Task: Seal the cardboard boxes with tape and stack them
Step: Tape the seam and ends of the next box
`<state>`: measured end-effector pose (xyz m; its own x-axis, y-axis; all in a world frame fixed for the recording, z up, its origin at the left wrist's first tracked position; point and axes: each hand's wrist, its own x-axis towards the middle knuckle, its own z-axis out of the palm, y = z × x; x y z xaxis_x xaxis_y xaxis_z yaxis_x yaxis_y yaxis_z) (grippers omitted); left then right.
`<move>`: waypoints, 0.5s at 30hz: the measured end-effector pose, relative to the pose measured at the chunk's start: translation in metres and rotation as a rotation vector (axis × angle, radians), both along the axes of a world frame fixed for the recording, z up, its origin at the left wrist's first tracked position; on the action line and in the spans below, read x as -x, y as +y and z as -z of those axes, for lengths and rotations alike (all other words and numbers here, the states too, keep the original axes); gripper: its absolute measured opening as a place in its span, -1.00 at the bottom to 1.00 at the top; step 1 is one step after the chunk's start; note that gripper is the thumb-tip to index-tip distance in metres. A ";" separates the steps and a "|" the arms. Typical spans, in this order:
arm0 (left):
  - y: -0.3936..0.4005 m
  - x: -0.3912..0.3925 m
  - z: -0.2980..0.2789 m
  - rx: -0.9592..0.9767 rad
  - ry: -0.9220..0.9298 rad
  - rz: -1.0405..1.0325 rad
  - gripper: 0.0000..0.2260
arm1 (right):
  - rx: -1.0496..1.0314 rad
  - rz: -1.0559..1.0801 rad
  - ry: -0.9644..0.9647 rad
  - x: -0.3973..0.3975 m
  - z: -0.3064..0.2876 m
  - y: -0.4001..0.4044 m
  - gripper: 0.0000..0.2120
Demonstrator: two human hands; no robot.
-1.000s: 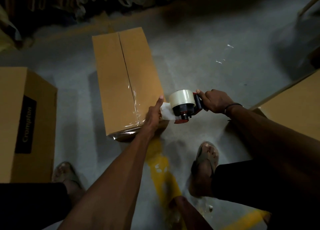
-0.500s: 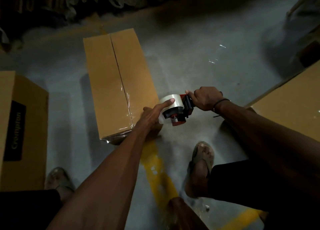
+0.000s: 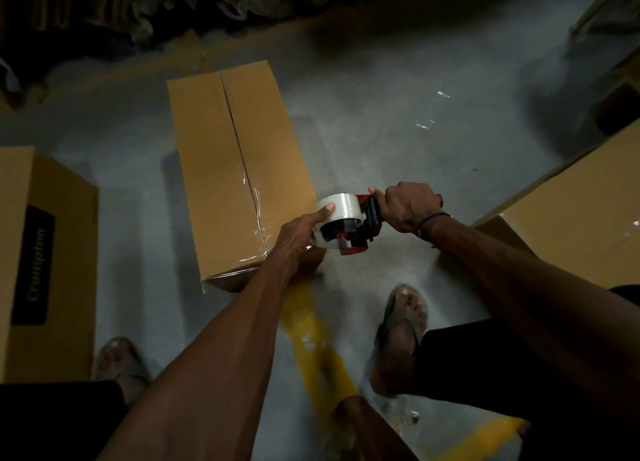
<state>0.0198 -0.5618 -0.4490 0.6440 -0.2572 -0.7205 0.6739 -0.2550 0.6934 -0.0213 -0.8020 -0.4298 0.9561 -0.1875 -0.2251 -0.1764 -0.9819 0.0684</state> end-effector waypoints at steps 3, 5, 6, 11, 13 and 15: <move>0.000 0.004 -0.002 -0.006 -0.002 -0.017 -0.34 | 0.009 0.010 -0.015 0.002 -0.002 0.004 -0.34; -0.002 0.005 -0.003 -0.013 0.001 -0.028 -0.39 | 0.008 0.024 -0.017 0.004 -0.002 0.006 -0.35; -0.003 0.005 -0.003 -0.018 0.000 -0.030 -0.40 | 0.006 0.033 -0.017 0.004 -0.002 0.006 -0.36; -0.008 0.004 -0.002 -0.096 0.007 -0.019 0.00 | 0.012 0.071 -0.023 0.003 0.000 0.007 -0.38; -0.008 0.005 -0.001 -0.127 -0.004 -0.002 0.04 | 0.022 0.078 -0.027 0.003 0.002 0.006 -0.37; -0.009 0.006 -0.003 -0.144 -0.028 0.021 -0.16 | 0.033 0.091 -0.031 0.004 0.005 0.004 -0.36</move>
<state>0.0136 -0.5713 -0.4456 0.6599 -0.1659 -0.7328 0.6481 -0.3677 0.6669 -0.0256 -0.7983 -0.4345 0.9412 -0.2806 -0.1881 -0.2672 -0.9591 0.0936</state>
